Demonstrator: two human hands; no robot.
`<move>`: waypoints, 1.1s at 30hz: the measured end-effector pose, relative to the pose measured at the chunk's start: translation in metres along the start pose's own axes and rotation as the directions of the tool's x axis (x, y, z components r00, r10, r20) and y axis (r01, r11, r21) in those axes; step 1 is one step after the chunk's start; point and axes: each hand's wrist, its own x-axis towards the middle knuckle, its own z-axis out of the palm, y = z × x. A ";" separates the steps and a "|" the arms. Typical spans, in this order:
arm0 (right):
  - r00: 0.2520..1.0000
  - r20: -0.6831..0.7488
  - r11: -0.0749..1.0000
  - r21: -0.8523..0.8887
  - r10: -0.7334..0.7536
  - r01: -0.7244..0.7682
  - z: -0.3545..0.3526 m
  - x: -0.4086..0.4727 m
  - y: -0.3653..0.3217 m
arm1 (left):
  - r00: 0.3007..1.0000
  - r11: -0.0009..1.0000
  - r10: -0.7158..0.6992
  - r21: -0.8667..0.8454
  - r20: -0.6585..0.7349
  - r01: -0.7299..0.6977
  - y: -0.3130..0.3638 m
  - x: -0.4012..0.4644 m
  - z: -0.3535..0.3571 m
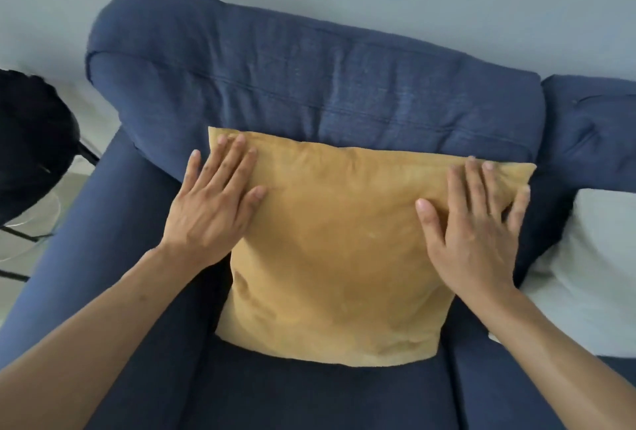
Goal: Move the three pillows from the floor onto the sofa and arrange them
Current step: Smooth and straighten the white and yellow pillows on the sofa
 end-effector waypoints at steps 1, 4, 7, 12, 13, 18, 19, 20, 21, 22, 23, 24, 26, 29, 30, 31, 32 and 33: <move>0.999 -0.004 0.999 0.016 0.034 -0.034 -0.006 -0.005 -0.006 | 0.999 0.999 0.019 -0.036 -0.037 -0.020 0.002 -0.002 -0.005; 0.995 -0.070 0.990 0.118 -0.071 0.079 -0.022 -0.017 -0.044 | 0.970 0.976 0.171 -0.105 -0.172 -0.190 0.026 -0.004 -0.012; 0.967 -0.054 0.958 0.137 -0.249 0.254 -0.016 -0.013 -0.089 | 0.929 0.925 0.303 -0.168 -0.212 -0.341 0.073 0.003 -0.005; 0.959 0.036 0.959 0.040 -0.281 0.279 0.014 -0.001 -0.092 | 0.915 0.920 0.388 -0.001 -0.108 -0.391 0.078 0.023 0.031; 0.967 0.030 0.967 0.023 -0.255 0.254 0.017 -0.001 -0.083 | 0.924 0.927 0.376 0.033 -0.067 -0.375 0.063 0.025 0.036; 0.995 0.001 0.995 -0.014 -0.102 0.102 0.010 -0.003 -0.039 | 0.973 0.978 0.207 0.043 -0.105 -0.204 0.002 0.017 0.022; 0.995 0.003 0.995 0.001 -0.101 0.101 0.006 -0.001 -0.034 | 0.980 0.989 0.146 0.025 -0.136 -0.144 -0.006 0.016 0.015; 0.994 0.007 0.994 0.019 -0.108 0.108 0.002 0.001 -0.032 | 0.982 0.996 0.091 0.014 -0.163 -0.090 -0.013 0.015 0.008; 0.993 0.016 0.992 0.037 -0.119 0.119 -0.001 0.003 -0.031 | 0.982 0.999 0.051 0.013 -0.183 -0.049 -0.017 0.015 0.004; 0.991 0.032 0.991 0.051 -0.129 0.127 -0.005 0.005 -0.030 | 0.981 0.999 0.032 0.027 -0.190 -0.028 -0.018 0.017 0.000; 0.989 0.059 0.990 0.063 -0.133 0.129 -0.008 0.006 -0.030 | 0.983 0.999 0.030 0.044 -0.182 -0.022 -0.017 0.019 -0.002; 0.987 0.086 0.989 0.073 -0.132 0.126 -0.010 0.006 -0.030 | 0.985 0.998 0.039 0.058 -0.169 -0.029 -0.015 0.022 -0.003; 0.985 0.118 0.989 0.088 -0.128 0.119 -0.012 0.006 -0.032 | 0.986 0.996 0.066 0.073 -0.156 -0.055 -0.011 0.029 -0.009; 0.986 0.118 0.989 0.104 -0.115 0.103 -0.018 0.006 -0.037 | 0.975 0.997 0.047 0.074 -0.218 -0.031 -0.011 0.044 -0.030; 0.987 0.114 0.989 0.113 -0.111 0.098 -0.020 0.007 -0.039 | 0.967 0.996 0.049 0.083 -0.249 -0.029 -0.013 0.048 -0.038; 0.988 0.111 0.988 0.122 -0.108 0.094 -0.021 0.008 -0.041 | 0.959 0.995 0.060 0.094 -0.277 -0.035 -0.015 0.051 -0.045; 0.989 0.110 0.987 0.133 -0.103 0.088 -0.022 0.009 -0.042 | 0.952 0.993 0.073 0.106 -0.298 -0.043 -0.016 0.053 -0.048; 0.989 0.112 0.986 0.145 -0.100 0.084 -0.023 0.010 -0.044 | 0.945 0.992 0.082 0.113 -0.318 -0.048 -0.016 0.053 -0.049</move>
